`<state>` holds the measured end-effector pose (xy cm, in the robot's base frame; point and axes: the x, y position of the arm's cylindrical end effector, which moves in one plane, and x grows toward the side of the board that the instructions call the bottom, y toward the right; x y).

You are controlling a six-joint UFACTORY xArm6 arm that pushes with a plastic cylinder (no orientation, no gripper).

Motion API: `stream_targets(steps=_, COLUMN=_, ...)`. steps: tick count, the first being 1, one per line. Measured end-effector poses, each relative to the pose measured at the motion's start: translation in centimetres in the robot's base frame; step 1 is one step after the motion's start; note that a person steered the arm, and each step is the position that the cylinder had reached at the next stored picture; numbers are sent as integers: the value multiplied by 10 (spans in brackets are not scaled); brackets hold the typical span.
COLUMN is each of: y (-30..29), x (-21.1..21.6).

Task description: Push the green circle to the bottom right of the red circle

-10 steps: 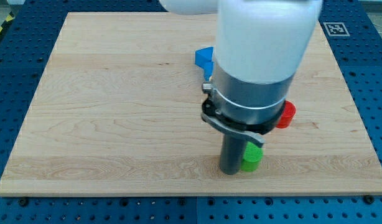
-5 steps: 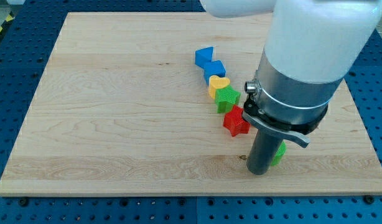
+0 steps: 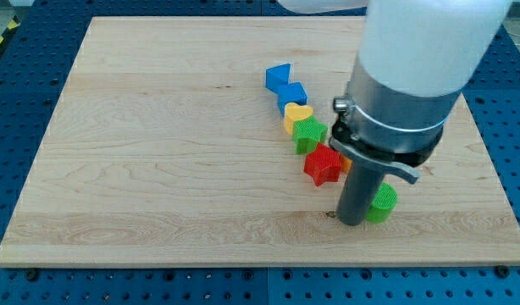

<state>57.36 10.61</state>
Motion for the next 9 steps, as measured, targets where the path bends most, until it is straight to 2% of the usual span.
stream_targets(steps=9, y=91, x=0)
